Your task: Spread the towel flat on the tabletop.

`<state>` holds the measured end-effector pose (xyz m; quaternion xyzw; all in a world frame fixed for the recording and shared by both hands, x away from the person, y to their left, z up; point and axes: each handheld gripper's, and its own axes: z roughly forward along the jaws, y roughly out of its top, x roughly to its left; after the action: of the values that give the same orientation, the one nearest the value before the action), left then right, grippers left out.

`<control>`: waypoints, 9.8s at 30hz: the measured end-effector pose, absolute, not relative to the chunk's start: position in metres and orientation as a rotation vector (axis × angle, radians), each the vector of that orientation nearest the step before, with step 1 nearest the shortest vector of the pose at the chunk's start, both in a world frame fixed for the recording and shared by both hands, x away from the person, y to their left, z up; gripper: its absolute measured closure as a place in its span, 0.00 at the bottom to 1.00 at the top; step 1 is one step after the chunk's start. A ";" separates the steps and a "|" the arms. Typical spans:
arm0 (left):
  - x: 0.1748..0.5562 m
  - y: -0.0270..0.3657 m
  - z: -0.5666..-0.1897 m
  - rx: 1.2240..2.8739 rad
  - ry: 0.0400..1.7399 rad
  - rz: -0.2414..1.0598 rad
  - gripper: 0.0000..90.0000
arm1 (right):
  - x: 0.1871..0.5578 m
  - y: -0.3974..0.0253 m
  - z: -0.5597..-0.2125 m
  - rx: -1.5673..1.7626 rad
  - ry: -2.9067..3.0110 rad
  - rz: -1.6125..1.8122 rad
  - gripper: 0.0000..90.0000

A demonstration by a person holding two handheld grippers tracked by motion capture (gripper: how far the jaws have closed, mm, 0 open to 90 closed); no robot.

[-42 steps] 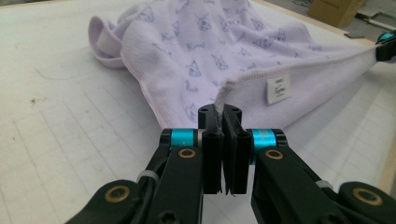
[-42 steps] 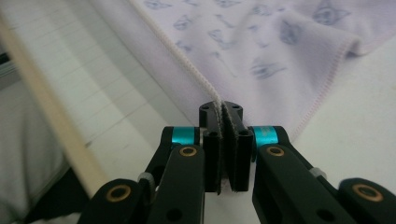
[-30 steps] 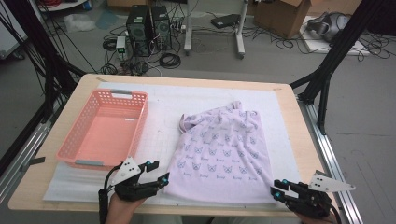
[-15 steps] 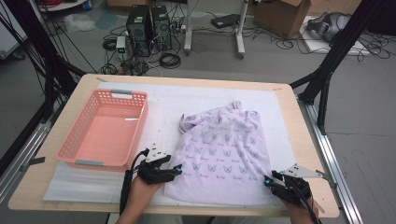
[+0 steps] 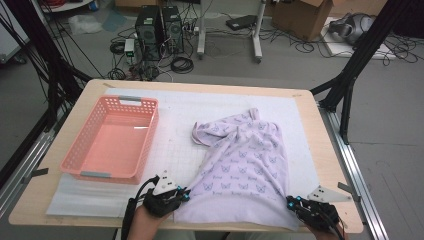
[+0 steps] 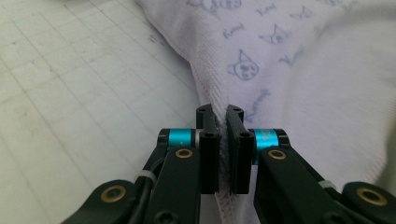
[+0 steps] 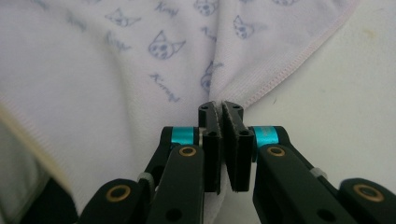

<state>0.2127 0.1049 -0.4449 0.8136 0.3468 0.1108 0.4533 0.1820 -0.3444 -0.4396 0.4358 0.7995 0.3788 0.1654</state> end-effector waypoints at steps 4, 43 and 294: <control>0.194 0.114 -0.440 1.995 0.825 0.258 0.94 | 0.162 -0.349 -0.435 1.221 2.287 1.120 0.96; 0.303 0.024 -0.445 2.019 0.895 0.245 0.60 | 0.200 -0.333 -0.443 1.267 2.265 0.984 0.96; 0.385 0.074 -0.426 1.896 1.140 0.608 0.56 | 0.322 -0.330 -0.434 1.317 2.159 1.070 0.61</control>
<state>0.3851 0.0738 -0.4259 0.7533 0.4529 0.2416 0.4112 0.3224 -0.3300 -0.4338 0.4703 0.7709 0.3821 0.1962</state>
